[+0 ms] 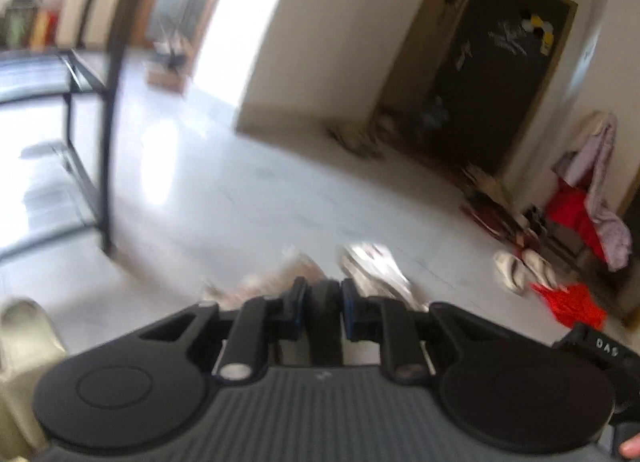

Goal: Organize scattered shoes

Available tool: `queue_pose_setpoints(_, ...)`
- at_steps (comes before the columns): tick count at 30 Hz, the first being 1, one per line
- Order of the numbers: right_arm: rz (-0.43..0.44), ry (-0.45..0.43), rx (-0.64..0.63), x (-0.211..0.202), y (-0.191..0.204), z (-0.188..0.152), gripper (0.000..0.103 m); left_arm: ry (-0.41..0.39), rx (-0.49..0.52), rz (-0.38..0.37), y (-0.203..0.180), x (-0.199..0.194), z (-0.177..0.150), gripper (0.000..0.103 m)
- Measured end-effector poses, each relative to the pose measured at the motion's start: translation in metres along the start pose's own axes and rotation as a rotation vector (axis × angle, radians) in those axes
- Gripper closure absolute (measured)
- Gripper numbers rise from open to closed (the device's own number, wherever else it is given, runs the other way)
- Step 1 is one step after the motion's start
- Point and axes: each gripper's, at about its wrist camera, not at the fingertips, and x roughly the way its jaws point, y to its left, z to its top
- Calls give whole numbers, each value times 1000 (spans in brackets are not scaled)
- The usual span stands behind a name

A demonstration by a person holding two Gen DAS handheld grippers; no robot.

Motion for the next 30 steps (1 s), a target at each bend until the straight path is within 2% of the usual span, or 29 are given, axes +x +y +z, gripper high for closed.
queue_pose_setpoints(5, 35, 12, -12, -3, 12, -8, 1, -15, 63, 94, 6, -3, 14, 86)
queue_pose_setpoints(8, 45, 11, -17, -5, 15, -12, 0, -45, 122, 198, 17, -3, 27, 85)
queue_pose_setpoints(11, 28, 24, -6, -1, 13, -14, 0, -96, 238, 286, 28, -4, 37, 86)
queue_pose_setpoints(15, 15, 53, 17, 8, 11, -16, 0, -126, 388, 311, 28, -2, 39, 86)
queue_pose_setpoints(17, 16, 66, 22, 13, 12, -19, 0, -130, 449, 264, 18, -3, 34, 86)
queue_pose_setpoints(19, 20, 86, 22, 20, 14, -21, 0, -122, 452, 204, 8, -4, 30, 86)
queue_pose_setpoints(22, 17, 100, 16, 25, 16, -24, 0, -38, 359, 36, -6, 1, 28, 85)
queue_pose_setpoints(24, 8, 104, 11, 26, 16, -24, 0, 86, 211, -100, -8, 14, 22, 80)
queue_pose_setpoints(26, -4, 98, 9, 26, 14, -23, 0, 163, 132, -173, -10, 24, 16, 79)
queue_pose_setpoints(27, -16, 92, 8, 26, 12, -22, 0, 235, 91, -218, -10, 34, 9, 79)
queue_pose_setpoints(28, -30, 92, 6, 27, 10, -21, 0, 269, 75, -232, -9, 39, 5, 76)
queue_pose_setpoints(29, -44, 94, 4, 28, 8, -20, 0, 308, 57, -231, -7, 46, 2, 72)
queue_pose_setpoints(30, -52, 96, 5, 28, 6, -20, 0, 367, 11, -230, -1, 55, -1, 57)
